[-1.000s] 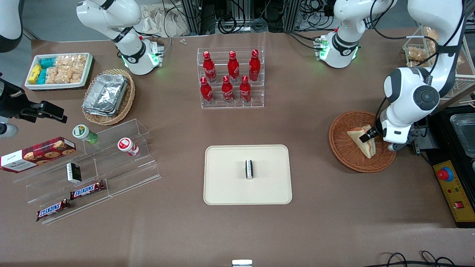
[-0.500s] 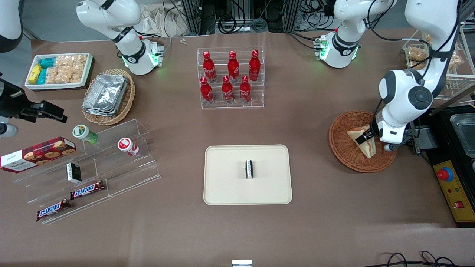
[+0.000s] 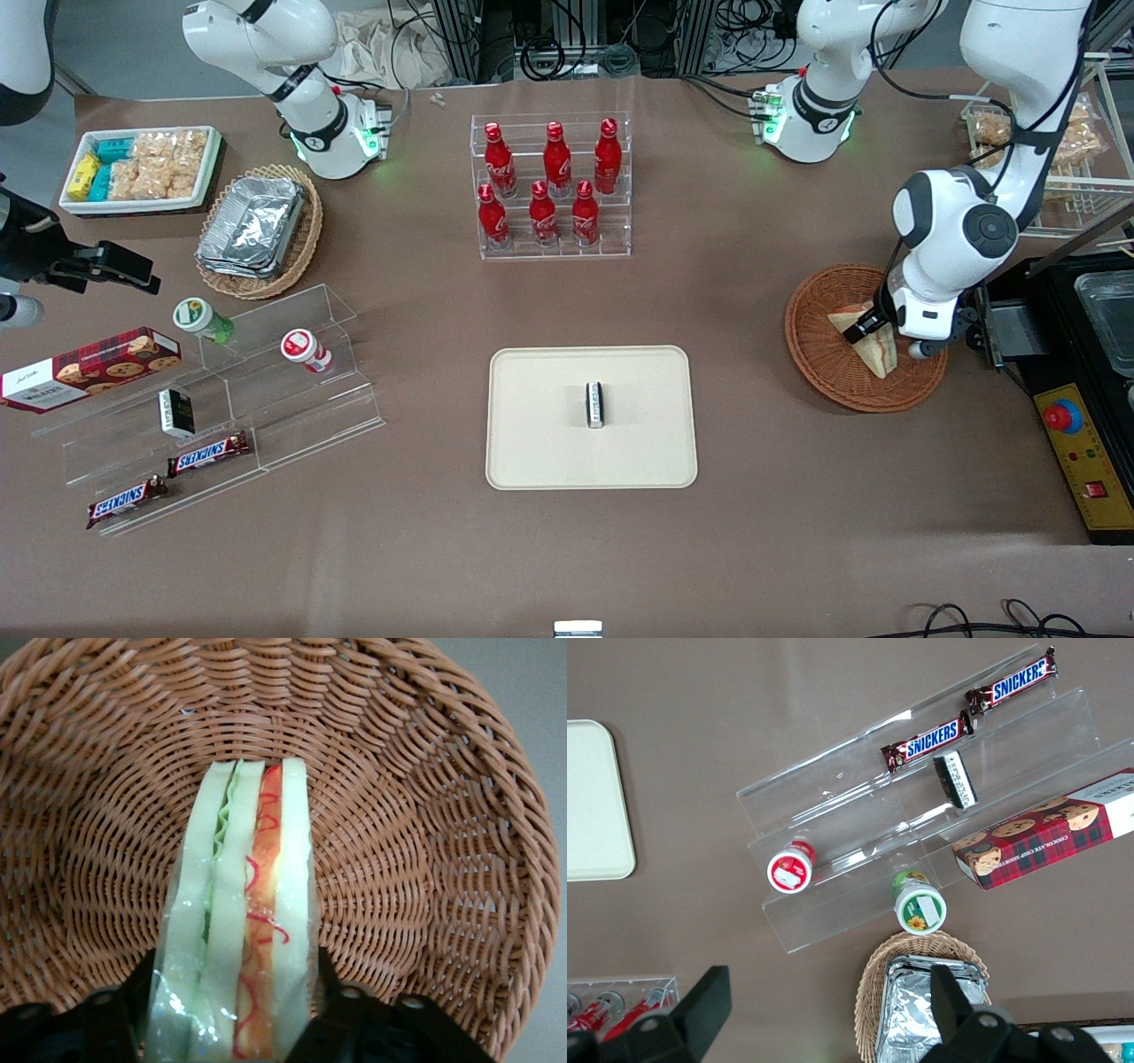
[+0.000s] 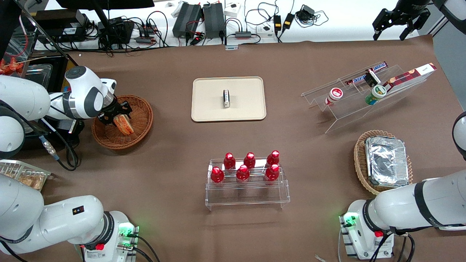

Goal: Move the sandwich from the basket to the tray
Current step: 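Descend the left gripper around the sandwich wedge and close on it, then lift the sandwich out of the basket and carry it toward the tray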

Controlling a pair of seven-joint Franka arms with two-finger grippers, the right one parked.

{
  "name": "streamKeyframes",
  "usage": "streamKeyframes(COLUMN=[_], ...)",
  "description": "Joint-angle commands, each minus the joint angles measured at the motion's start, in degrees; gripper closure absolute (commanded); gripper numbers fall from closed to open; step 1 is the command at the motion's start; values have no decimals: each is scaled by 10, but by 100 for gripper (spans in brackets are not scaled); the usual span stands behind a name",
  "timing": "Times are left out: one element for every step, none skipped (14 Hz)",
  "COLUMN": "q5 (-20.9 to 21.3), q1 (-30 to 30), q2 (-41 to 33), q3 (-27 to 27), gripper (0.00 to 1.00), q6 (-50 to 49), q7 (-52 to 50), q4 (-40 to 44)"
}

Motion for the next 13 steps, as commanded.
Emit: streamKeyframes(q5=[3,3,3,4,4,6,7,7,7,7,6,5,4], q1=[4,3,2,2,1,0,-3,-3,-3,-3,-4,-4,-4], q2=[-18,-26,-31,-39,-50,-65,-82,-93,-100,-106,-106,-101,-90], q3=[-5,-6,-6,-7,-8,-9,-11,-20,-37,-58,-77,-99,-121], gripper=[100,100,100,100,100,100,100,100,100,100,100,100,100], q6=[22,19,7,-12,-27,-38,-56,-85,-118,-158,-203,-266,-333], q7=[-5,-7,-7,0,2,1,4,14,18,18,18,21,28], q4=[-18,-17,-15,-13,-12,-11,-5,9,33,63,99,152,209])
